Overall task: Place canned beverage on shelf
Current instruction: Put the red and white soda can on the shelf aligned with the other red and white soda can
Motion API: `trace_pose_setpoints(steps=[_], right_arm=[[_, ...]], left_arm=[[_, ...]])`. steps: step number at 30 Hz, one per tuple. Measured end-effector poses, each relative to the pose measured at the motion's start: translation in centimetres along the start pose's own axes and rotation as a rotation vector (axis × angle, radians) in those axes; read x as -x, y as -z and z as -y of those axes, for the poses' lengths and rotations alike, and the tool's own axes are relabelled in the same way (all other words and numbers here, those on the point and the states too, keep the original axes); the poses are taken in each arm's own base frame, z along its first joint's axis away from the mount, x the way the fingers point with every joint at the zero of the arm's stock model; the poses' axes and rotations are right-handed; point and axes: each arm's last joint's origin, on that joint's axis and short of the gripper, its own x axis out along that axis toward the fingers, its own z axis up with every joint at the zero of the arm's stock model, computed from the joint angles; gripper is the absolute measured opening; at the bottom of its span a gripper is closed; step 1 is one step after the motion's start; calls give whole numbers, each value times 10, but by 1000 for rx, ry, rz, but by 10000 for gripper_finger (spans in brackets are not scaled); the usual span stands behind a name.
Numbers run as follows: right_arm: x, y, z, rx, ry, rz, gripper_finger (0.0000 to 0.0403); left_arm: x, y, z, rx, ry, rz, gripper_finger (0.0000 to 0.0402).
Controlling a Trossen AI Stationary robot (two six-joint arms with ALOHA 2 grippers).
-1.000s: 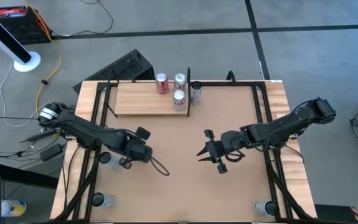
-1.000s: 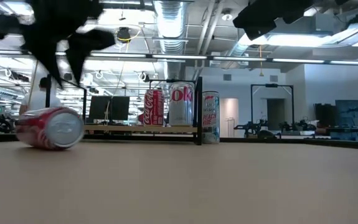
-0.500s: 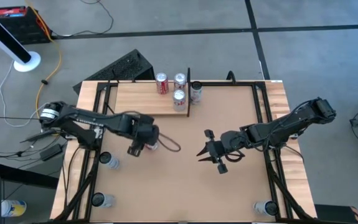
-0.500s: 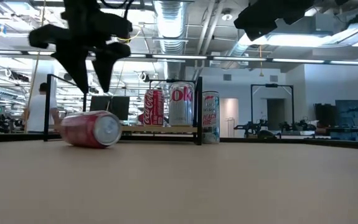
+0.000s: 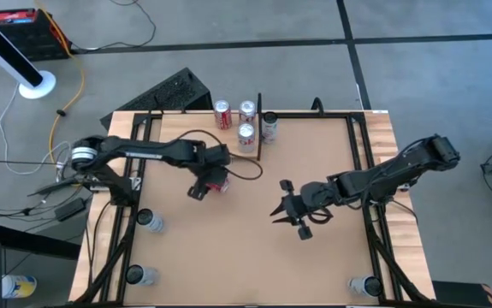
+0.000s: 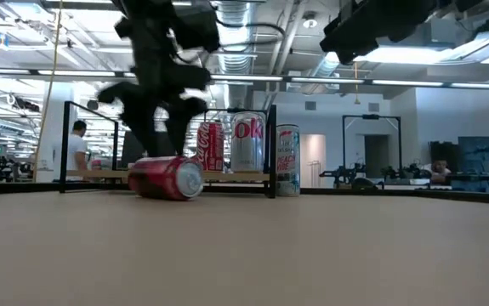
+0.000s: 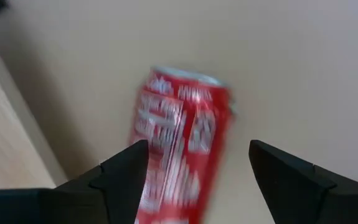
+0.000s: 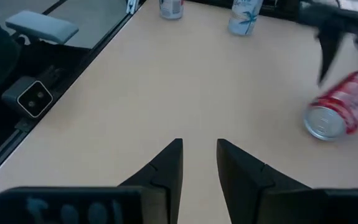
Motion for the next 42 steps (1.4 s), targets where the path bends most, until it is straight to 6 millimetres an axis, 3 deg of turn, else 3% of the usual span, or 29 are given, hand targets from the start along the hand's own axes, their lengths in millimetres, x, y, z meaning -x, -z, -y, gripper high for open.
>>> trace_pose_setpoints(steps=[5, 8, 17, 26, 29, 42], right_arm=[[-17, 11, -1, -3, -6, -60, 120], [-25, 14, -4, 2, -15, -75, 120], [-25, 10, -8, 12, -32, -31, 120], [-24, 9, -8, 8, -29, -24, 120], [-24, 9, -8, 8, -29, -24, 120], [-24, 9, -7, 8, -27, -24, 120]], left_arm=[[-36, -4, -6, -76, -96, -141, 266], [-46, -4, -6, -78, -78, -159, 266], [-37, -3, 1, -45, 47, -84, 266], [-30, 0, 7, 203, 135, -92, 274], [-28, 1, 16, 207, 207, -123, 279], [-30, -7, 22, 171, 175, -92, 281]])
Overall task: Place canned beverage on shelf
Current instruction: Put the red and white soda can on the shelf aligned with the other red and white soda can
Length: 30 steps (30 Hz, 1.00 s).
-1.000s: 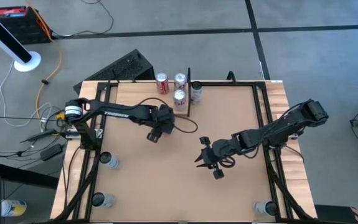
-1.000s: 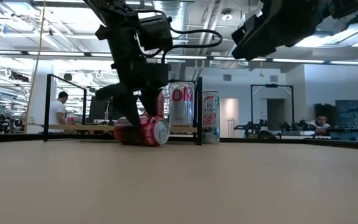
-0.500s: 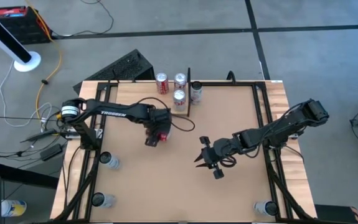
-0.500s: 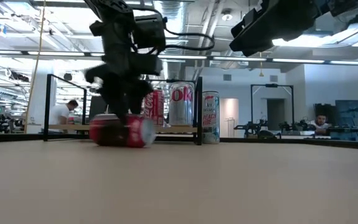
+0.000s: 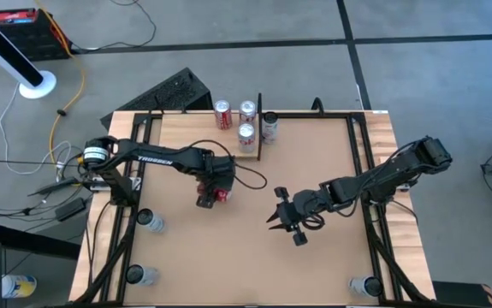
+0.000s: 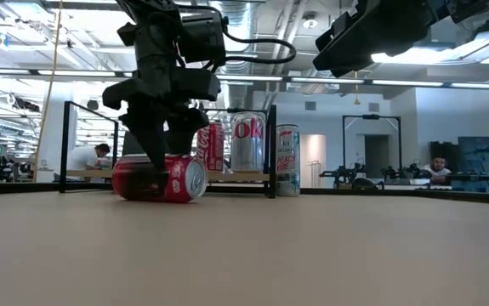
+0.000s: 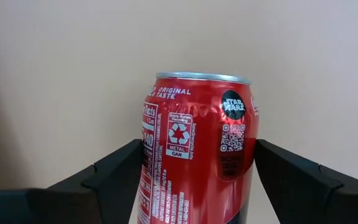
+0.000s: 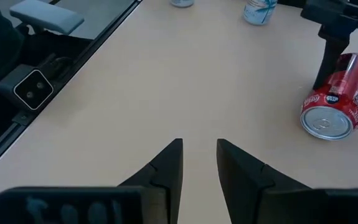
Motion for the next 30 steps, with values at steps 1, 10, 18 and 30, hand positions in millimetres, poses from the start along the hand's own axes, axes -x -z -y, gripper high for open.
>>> trace_pose_setpoints(steps=[1, 10, 18, 30], right_arm=[[0, 0, 0, 0, 0, 0, 120], [0, 0, 0, 0, 4, 0, 120], [0, 0, 0, 1, 4, 0, 120], [0, 0, 0, 1, 5, 0, 120]], left_arm=[[0, -1, 0, -1, -2, 6, 281], [0, -5, -1, 85, 1, 52, 282], [0, -4, -1, 192, -5, 41, 282], [-3, 5, 0, 256, -115, -80, 370]])
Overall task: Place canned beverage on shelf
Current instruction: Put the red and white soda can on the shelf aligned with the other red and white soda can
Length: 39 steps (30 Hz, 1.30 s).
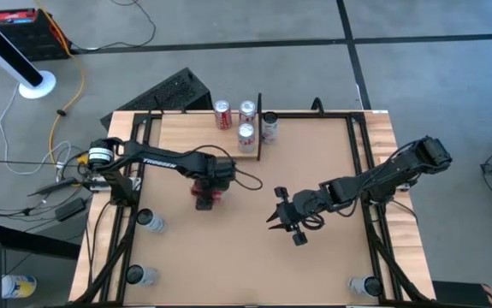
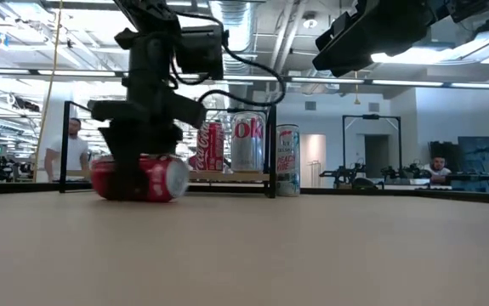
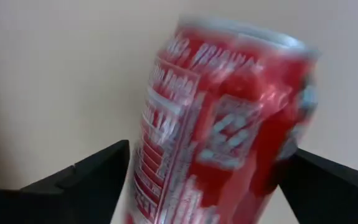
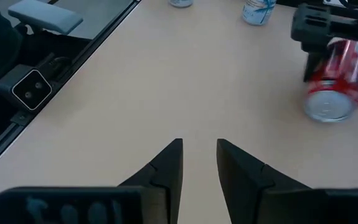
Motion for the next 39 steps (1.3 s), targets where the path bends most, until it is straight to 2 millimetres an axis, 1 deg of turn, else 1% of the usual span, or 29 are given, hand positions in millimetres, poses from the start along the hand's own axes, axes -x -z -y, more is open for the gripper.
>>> trace_pose_setpoints(steps=[2, 4, 10, 13, 16, 19, 22, 25, 27, 28, 31, 33, 37, 39], right_arm=[[0, 0, 0, 0, 1, 0, 120], [0, 0, 0, 0, 1, 0, 120], [0, 0, 0, 0, 2, 0, 120], [0, 0, 0, 0, 2, 0, 120], [0, 0, 0, 0, 1, 0, 120], [0, 0, 0, 0, 1, 0, 120], [0, 0, 0, 0, 2, 1, 120], [0, -1, 0, -1, 3, 12, 120], [0, -2, 0, -1, 4, 19, 120], [0, -2, 0, -1, 4, 21, 120], [0, -2, 2, 2, 8, 22, 120], [0, -2, 3, 0, 12, 22, 120], [0, -2, 6, -6, 24, 23, 120], [0, -2, 7, -6, 26, 23, 120]], left_arm=[[2, -3, -1, -38, -17, 19, 385], [1, -2, 0, -45, 10, 19, 392], [0, -2, 3, -43, 104, 43, 395], [-8, 4, 4, -27, 111, 23, 393], [-17, 15, 6, -11, 130, -21, 392], [-22, 21, 8, -1, 120, -37, 391], [-24, 24, 9, -6, 110, -47, 378], [-24, 23, 13, -34, 89, -40, 339], [-22, 21, 15, -58, 76, -32, 300], [-21, 19, 16, -71, 67, -24, 288], [-16, 11, 18, -98, 55, -2, 289], [-9, 3, 19, -110, 68, 33, 289], [16, -14, 24, -126, 163, 128, 289], [30, -17, 28, -131, 185, 163, 289]])
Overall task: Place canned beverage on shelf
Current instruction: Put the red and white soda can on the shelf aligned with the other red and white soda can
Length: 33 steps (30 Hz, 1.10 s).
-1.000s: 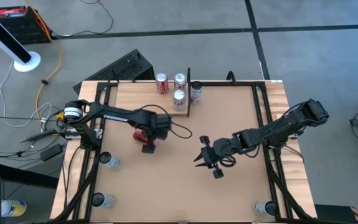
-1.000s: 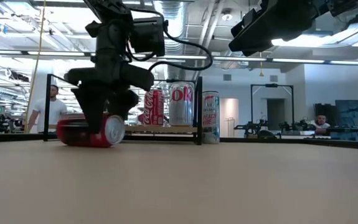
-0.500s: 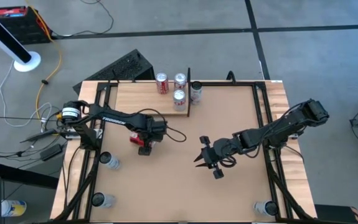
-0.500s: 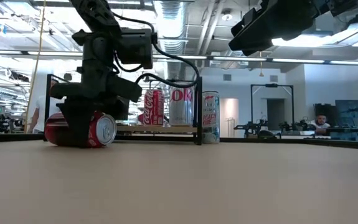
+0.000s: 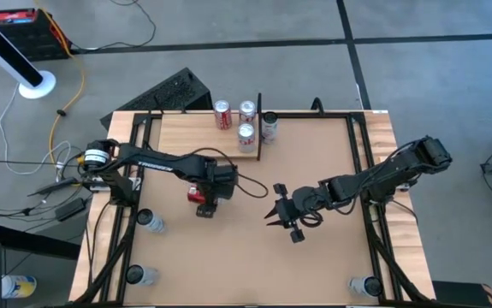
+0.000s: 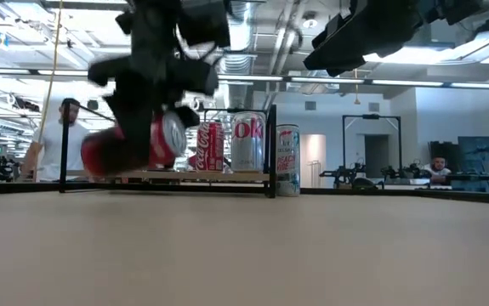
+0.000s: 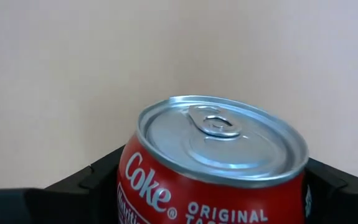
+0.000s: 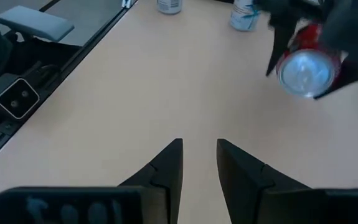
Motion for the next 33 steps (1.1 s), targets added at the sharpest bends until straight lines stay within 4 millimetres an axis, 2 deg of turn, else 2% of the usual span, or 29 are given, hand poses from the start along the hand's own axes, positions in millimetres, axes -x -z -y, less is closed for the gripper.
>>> trace_pose_setpoints(steps=[6, 10, 12, 14, 19, 23, 28, 33], right_arm=[[0, -3, 0, 3, 0, 30, 120], [0, -5, 0, 3, 1, 52, 120], [0, -6, 0, 4, 1, 67, 120], [0, -8, 0, 13, 2, 85, 120], [1, -12, 0, 55, 6, 125, 120], [0, -16, 0, 81, 12, 174, 120], [-11, -15, 1, 124, 20, 200, 120], [-26, -5, 6, 118, 31, 167, 120]], left_arm=[[59, -13, 20, -37, -2, 239, 289], [91, -5, 31, -62, -13, 416, 289], [99, 4, 37, -93, -20, 530, 289], [96, 15, 43, -128, -23, 652, 289], [71, 43, 49, -192, -44, 1016, 291], [51, 64, 46, -127, -76, 1279, 310], [30, 79, 40, 15, -162, 1349, 298], [19, 77, 40, -13, -156, 1294, 299]])
